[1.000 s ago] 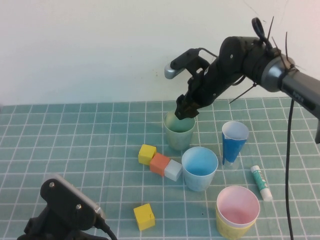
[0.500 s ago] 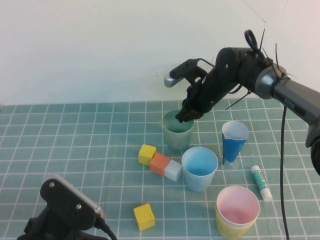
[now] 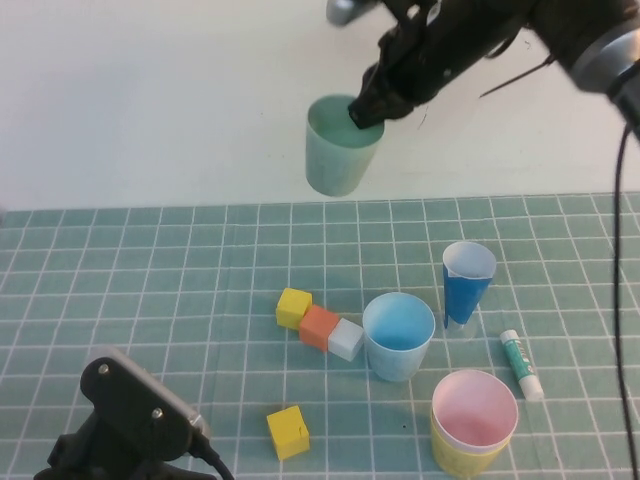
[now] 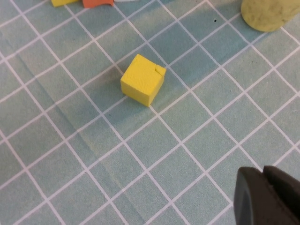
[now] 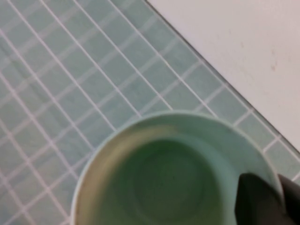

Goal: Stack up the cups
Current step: Place the green cup on the blue cup

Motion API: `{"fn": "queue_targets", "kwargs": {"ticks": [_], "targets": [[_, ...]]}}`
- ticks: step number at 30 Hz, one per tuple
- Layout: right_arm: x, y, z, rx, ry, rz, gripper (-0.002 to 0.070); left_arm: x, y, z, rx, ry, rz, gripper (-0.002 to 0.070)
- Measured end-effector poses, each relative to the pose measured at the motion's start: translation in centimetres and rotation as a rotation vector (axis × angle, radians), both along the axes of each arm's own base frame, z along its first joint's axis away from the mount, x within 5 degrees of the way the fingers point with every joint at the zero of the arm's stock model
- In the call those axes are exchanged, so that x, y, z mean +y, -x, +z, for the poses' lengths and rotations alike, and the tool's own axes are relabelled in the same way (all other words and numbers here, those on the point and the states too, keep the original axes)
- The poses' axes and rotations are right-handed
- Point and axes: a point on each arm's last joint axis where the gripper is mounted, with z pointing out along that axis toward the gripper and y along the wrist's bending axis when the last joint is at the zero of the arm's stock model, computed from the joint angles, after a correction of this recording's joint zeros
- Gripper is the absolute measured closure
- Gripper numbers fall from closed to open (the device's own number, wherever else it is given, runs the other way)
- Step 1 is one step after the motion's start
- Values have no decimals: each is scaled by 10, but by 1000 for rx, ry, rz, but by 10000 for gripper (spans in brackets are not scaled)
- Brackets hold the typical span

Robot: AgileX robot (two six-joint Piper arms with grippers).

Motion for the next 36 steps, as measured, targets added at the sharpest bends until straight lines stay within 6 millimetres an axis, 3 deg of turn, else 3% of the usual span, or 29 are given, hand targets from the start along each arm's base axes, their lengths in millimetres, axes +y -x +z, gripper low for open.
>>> {"fn": "queue_targets", "kwargs": {"ticks": [3,6,11,19,24,29,32,36], "targets": [[-1,15,23,-7,-19,22,654,0,0,0,-1,-1,-1,676],[2,31,27,0,62,34,654,0,0,0,-1,-3,-1,676],[6,57,-4,82,281,60,654,0,0,0,-2,-4,-1,676],[-1,77,-64,234,365,64,654,0,0,0,-3,-5,-2,676],[-2,77,-82,222,357,46,655,0,-1,0,-12,-4,-5,676],[-1,75,-83,196,338,29,650,-1,-1,1,-24,4,-8,676],[-1,75,-83,191,334,27,605,-1,-1,1,-27,5,-9,676],[-3,76,-83,214,338,18,463,-1,-1,1,-27,5,-9,676]]}}
